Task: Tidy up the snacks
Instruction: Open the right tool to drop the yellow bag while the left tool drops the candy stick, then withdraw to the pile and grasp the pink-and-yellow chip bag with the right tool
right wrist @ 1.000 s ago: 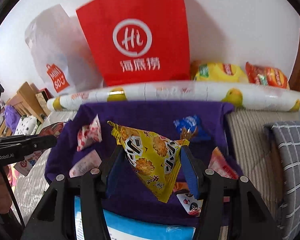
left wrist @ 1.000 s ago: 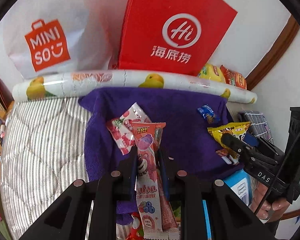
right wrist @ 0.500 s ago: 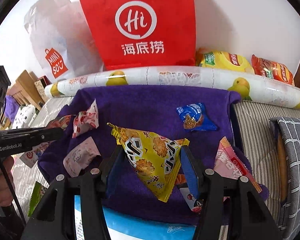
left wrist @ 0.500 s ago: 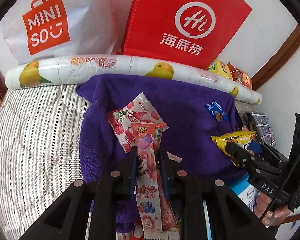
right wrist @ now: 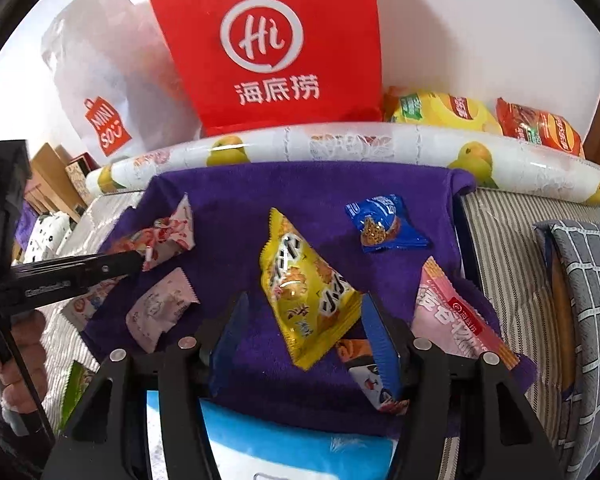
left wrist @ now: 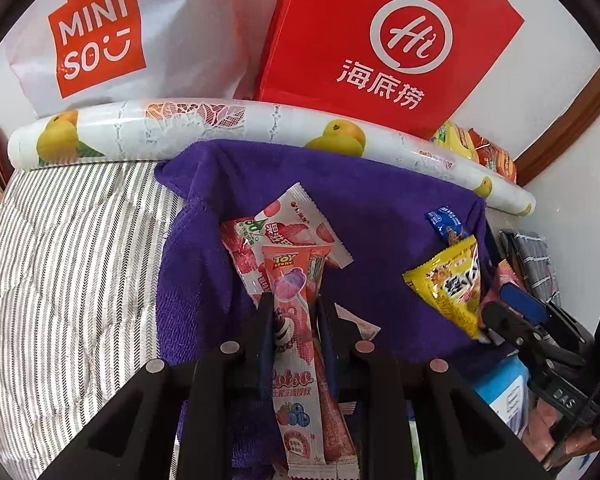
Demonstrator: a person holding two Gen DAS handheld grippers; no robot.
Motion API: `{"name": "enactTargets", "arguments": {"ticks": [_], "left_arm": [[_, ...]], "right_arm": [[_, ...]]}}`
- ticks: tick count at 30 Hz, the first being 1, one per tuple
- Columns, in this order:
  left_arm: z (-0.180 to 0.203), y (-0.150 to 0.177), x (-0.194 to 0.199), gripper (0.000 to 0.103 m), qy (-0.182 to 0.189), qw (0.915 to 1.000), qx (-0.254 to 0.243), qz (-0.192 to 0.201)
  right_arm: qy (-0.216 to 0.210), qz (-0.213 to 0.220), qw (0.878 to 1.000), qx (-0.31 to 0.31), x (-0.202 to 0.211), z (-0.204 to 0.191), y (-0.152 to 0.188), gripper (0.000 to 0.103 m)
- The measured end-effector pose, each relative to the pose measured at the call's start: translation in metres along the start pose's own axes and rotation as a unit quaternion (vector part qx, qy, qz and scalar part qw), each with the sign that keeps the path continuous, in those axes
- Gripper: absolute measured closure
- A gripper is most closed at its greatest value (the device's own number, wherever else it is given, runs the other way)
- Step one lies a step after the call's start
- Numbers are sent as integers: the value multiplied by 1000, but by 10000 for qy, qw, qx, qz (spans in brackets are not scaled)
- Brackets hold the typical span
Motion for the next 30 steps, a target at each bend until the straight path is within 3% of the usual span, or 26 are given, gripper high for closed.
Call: {"name": "enactTargets", "arguments": {"ticks": [4,7,16,24,30], "left_arm": [[1,-1,10,61,14,10000,-57,50],[6,1,27,57,15,9995,-172,249],[6,21,75,53,9,9985,-323,448],[-15,57,114,49,-28,9983,-163,552],[-28,88,137,49,-73,9982,-116,582]], "right_arm": [[-93,167,9998,15,13,-7,0,40],[-89,254,9996,8,25,-12,3,40],[-30,532,9986,-25,71,-36,32,41],[-57,470,9989,24,105,-69,72,56],[-553,311,9980,42,121,-95,111,53]]}}
Point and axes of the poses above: each gripper's, at about its wrist camera, not at the fingertips, and x roughly against the way its jaws point, z to its right, y to its underside, the point moved 1 cm from there along -x, roughly the way its jaws point, and after that the axes turned 7 degrees about -y, right-handed, at the moved point
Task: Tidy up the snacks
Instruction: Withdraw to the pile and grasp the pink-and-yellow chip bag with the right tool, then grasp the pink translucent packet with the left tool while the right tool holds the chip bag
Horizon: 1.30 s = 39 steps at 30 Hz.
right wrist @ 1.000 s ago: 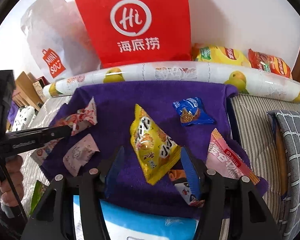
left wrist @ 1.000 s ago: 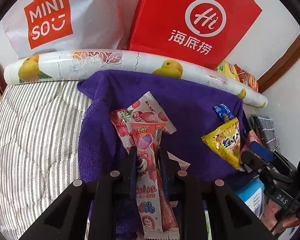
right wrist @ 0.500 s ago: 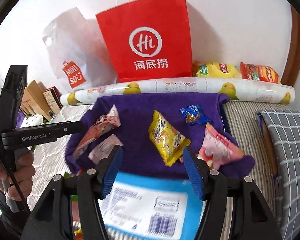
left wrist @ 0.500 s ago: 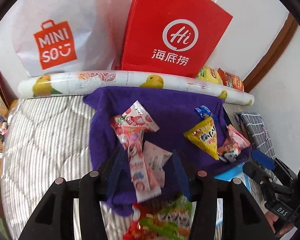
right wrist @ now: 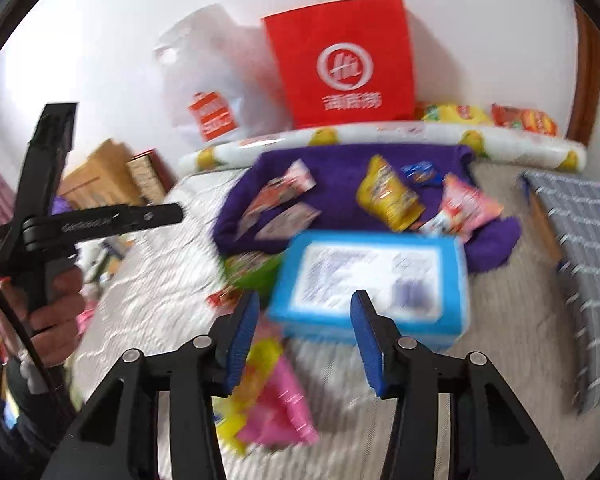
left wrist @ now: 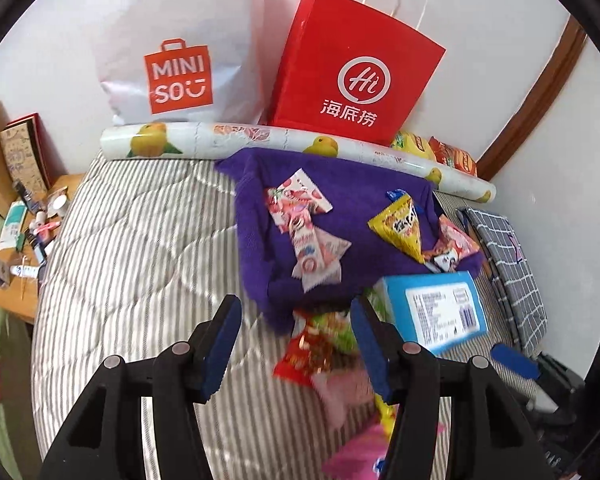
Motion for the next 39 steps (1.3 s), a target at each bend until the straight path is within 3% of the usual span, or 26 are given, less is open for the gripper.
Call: {"name": "enactTargets", "arguments": {"ticks": [2,9,14,16,19,21,22,23,27,35,39], "left_arm": [[-5,8,6,48,0,10000,74,10],[-24,38,19,48,-40,9997,223,-104],[-32,57,27,48,-126,9996,199,-133],[-34,64,30,48,-114,9997,189,-121],[-35,71,31,48,-106,9997,175,-137],[-34,76,30,48,-114,9996,177,-161],[-34,78,29,48,-113,9997,164,-170],[-32,80,28,48,-116,9997,138,-176],[-27,87,22,48,-76,9997,122,-207],[-2,98,-4,48,107,9993,20,-348],[14,102,-17,48,319,9989,24,-334]], "right_arm": [[-99,-139,9998,102,-2,-13,13,47],[-263,-740,9949,625,-30,-54,53,40],[172,-1018,9907,889,-56,-63,76,37],[329,-950,9902,970,-64,-64,82,28],[638,-938,9876,1082,-71,-65,89,27],[755,-905,9865,1136,-72,-63,92,34],[850,-830,9860,1167,-69,-63,93,52],[876,-779,9864,1153,-66,-61,93,55],[468,-584,9939,808,-49,-49,94,55],[569,152,9963,626,-1,-23,95,55],[947,450,9929,553,16,6,94,55]]}}
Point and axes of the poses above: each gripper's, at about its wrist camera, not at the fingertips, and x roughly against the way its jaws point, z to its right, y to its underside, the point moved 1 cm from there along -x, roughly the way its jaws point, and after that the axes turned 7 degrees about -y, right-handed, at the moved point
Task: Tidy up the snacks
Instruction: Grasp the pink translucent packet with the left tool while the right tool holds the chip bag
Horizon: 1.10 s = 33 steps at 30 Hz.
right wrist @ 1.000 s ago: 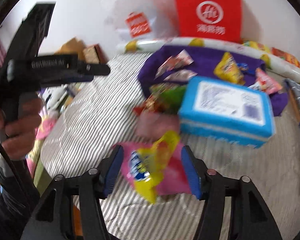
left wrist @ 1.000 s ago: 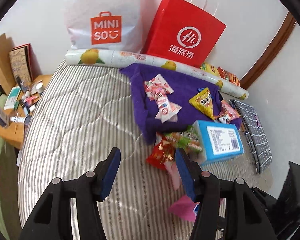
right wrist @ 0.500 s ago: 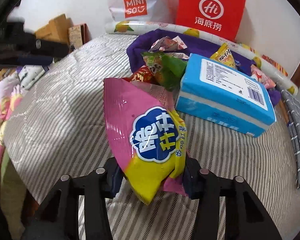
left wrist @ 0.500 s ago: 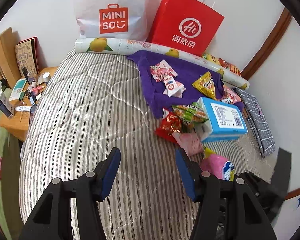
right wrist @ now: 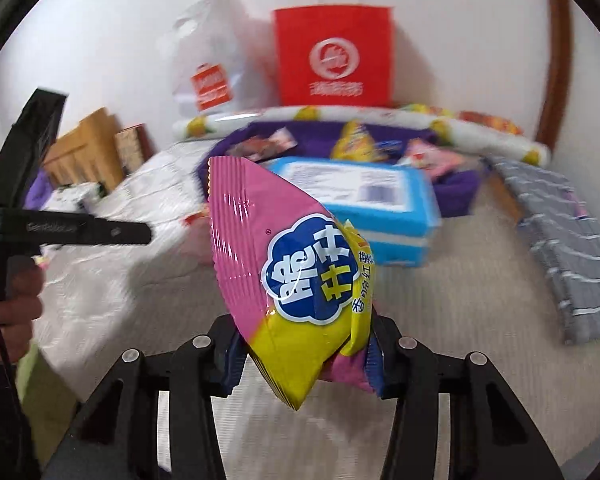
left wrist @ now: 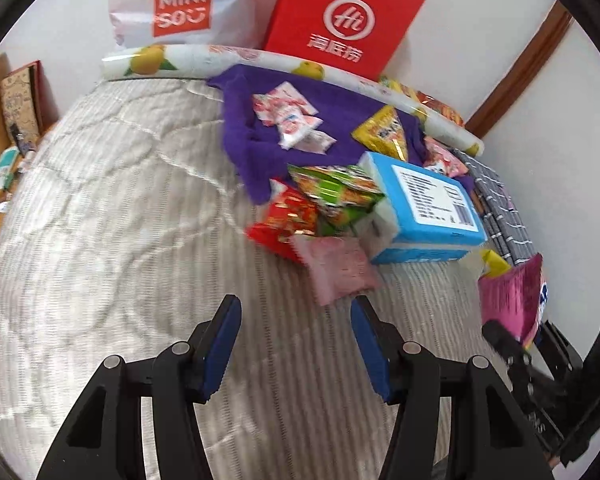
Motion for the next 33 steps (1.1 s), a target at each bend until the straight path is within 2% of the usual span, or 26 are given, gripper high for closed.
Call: {"name": "enactTargets", "arguments": {"ticks": [3,9,13,16,19,26,28,29,31,33], "left_arm": [[11,1,-11,48,43,10000,-39,-7],[28,-5,-35,48,110,9998,30,-159],[32,-8,-51,48,101,9991,319,-271],[36,-10,-57,48,-36,9991,371,-221],[43,-14,-62,37,-102,9992,322,-230],[62,-8,-65,39,-672,9977,-117,49],[62,-3,-63,52,-885,9957,-196,192],[61,-3,-62,53,-865,9958,-188,220],[53,-2,-59,60,-667,9975,-94,197],[44,-1,-54,62,-457,9989,48,124]], "right_arm": [[379,68,9992,-62,1,27,4,55],[457,202,9966,-658,1,84,7,55],[602,245,9947,-799,-4,106,4,55],[485,247,9944,-910,-12,119,1,55],[438,218,9936,-1018,-21,129,-2,55],[350,196,9927,-1135,-31,137,-2,55],[507,209,9927,-1075,-32,134,-2,55],[601,202,9928,-1014,-32,131,-2,55],[743,167,9933,-874,-33,126,-2,55],[860,127,9935,-737,-35,121,-1,55]]}}
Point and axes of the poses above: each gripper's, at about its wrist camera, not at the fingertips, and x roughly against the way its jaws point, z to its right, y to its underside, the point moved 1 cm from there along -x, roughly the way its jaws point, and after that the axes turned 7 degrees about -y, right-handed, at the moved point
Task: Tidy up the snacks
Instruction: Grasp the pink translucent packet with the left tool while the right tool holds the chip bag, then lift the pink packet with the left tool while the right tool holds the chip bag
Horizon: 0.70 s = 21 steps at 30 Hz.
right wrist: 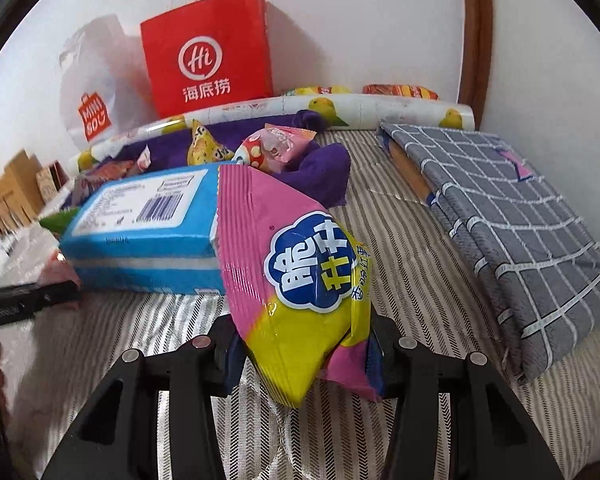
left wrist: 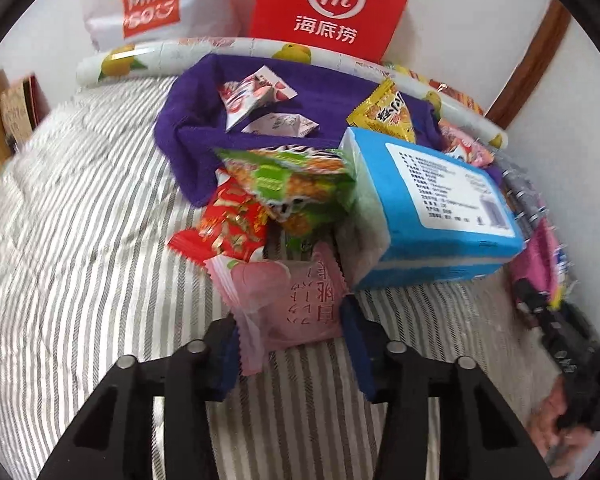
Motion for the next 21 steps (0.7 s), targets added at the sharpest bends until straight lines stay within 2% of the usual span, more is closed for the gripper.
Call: {"name": "enactTargets", "arguments": {"ticks": [4,6,11,14,17,19,21], "left_arm": [[-12,13,16,63,309,9994,-118,-118],[-14,23,25,63,208,9992,-338,-100],[-16,43,32,59,-355,9960,-823,17],[-21,45,33,57,-270,9966,-771,120],[-21,44,31,48,-186,9968,-756,158],[-15,45,28,39,-237,9958,-865,200],[-7,46,25,38,-396,9937,-1004,289]], "right_arm": [[99,-46,9999,97,-1,-3,1,55],[94,-54,9999,85,-1,-3,1,55],[102,-55,9999,84,-1,-3,2,55],[103,-63,9999,83,-1,-3,2,55],[92,-49,9999,66,-1,-3,2,55],[85,-43,9999,42,-1,-3,2,55],[77,-42,10000,28,-1,-2,3,55]]}}
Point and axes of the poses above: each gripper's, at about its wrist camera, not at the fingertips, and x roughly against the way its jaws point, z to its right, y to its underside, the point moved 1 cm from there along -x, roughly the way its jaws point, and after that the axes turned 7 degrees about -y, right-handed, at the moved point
